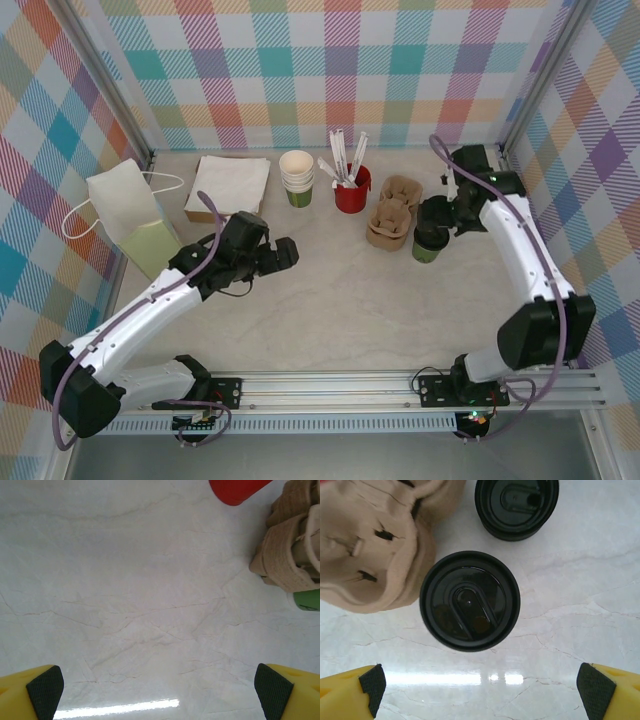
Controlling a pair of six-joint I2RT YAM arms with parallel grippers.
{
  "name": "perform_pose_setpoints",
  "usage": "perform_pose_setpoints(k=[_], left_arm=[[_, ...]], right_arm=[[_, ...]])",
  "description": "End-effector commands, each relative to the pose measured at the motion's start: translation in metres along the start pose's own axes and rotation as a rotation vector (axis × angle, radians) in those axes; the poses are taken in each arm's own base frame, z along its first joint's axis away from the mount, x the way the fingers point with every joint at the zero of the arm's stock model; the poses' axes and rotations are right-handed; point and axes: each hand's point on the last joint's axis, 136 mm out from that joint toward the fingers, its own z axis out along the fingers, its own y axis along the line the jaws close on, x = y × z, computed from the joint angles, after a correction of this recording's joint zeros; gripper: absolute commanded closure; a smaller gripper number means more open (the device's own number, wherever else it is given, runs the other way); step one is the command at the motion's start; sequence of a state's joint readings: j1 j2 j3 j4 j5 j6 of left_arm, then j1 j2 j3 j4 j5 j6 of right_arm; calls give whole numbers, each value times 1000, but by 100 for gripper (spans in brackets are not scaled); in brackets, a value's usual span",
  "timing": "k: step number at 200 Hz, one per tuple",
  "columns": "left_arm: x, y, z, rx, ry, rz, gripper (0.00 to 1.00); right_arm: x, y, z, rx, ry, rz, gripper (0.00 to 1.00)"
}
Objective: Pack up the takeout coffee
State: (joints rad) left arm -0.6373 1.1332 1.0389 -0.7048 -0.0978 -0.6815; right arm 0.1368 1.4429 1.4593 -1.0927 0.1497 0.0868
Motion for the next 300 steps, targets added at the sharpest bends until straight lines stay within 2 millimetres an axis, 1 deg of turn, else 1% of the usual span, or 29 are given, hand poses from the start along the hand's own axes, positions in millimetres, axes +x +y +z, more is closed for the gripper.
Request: perform_pose_setpoints(k=[1,18,35,58,103,136,162,194,225,245,274,300], left_arm=[[-23,3,-23,-22,-37,48,0],[-42,6,-42,-35,-70,79,0],[-61,14,-59,-67,-101,105,0],[-85,22,-79,-85,-139,116,0],[-137,42,-116,-127,-239,86,0],[-172,72,-136,-191,-326,11,0],[-191,106,-145,-262,-381,-68,0],[-206,142,-145,-309,-398,-151,0],[-217,171,-128,-317,-373,-215,0],[-221,183,-116,-308,-359,-245,0],[-225,189,-95,-285,-338,-251,2],[-223,196,-78,-288,-295,-262,9]], right_arm=[[1,-1,-21,-24,-103,43,0],[5,5,-34,-77,-175,59,0],[12,13,-40,-136,-222,62,0],[22,20,-42,-188,-245,63,0],[30,23,-44,-221,-271,62,0],[33,25,-41,-229,-265,61,0],[35,25,-41,-229,-269,57,0],[39,24,-37,-221,-252,50,0],[42,24,-31,-222,-236,44,0],[44,24,-28,-220,-223,42,0],[45,24,-25,-218,-214,43,0],[45,23,-24,-215,-212,47,0]])
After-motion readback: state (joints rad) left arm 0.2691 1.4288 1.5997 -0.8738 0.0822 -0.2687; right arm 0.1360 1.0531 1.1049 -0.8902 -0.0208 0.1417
